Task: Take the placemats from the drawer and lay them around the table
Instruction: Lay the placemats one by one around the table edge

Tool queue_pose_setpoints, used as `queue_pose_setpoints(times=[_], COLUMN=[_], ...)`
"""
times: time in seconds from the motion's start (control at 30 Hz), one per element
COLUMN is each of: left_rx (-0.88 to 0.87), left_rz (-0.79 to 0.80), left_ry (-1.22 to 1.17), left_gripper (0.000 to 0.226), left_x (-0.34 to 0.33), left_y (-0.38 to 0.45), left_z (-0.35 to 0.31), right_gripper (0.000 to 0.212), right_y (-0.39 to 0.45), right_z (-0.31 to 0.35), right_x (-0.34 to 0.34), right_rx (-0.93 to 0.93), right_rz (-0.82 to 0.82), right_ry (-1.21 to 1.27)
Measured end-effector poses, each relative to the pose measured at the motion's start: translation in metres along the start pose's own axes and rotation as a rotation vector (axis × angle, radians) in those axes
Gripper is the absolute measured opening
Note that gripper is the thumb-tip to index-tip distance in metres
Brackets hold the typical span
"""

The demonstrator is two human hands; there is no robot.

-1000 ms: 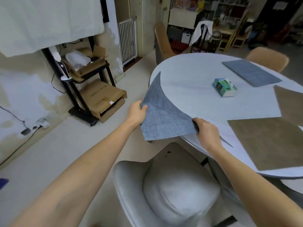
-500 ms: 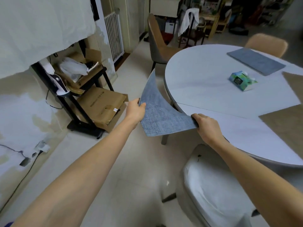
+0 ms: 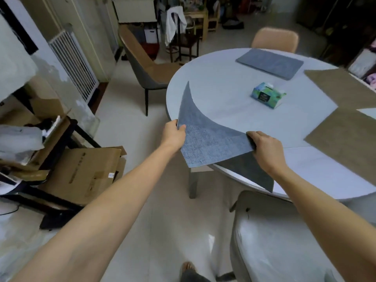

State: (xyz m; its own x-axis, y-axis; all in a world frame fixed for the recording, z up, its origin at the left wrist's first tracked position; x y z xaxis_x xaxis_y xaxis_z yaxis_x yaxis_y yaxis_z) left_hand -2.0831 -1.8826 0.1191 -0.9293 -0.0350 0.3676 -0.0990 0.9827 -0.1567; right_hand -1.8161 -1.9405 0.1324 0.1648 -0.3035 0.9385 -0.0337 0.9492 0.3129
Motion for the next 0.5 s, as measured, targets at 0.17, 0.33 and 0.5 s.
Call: queue_pose_setpoints(times=[0.17, 0.33, 0.5], left_rx=[-0.096, -0.229, -0.347], left_rz=[0.178, 0.393, 0.528], left_ry=[0.064, 0.147, 0.242], left_gripper=[0.023, 0.026, 0.027], left_x=[-0.057, -0.123, -0.176], left_y=[0.066, 0.112, 0.14], left_z=[-0.025, -0.057, -0.097], right_gripper=[0.033, 0.03, 0.009], right_y=[0.019, 0.026, 0.023], right_z=[-0.039, -0.084, -0.105], right_x=[0.003, 0.01, 0.009], right_rx=[-0.194, -0.496, -0.666], right_rz=[-0.019, 0.013, 0.062], right_ry=[0.025, -0.103, -0.173])
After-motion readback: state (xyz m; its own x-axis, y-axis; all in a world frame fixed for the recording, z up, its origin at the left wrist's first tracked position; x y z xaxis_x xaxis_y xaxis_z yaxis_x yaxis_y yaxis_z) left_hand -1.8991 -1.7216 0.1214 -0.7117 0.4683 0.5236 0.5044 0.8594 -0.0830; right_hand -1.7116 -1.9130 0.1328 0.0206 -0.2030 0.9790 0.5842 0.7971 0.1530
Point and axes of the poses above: each hand's wrist, its own y-axis towards the middle knuckle, its own x-axis out of the back of the hand, z = x × y, the point moved 9 cm from there along y, towards the middle knuckle, and after that the axes turned 2 degrees about -y, right-handed, at the moved point
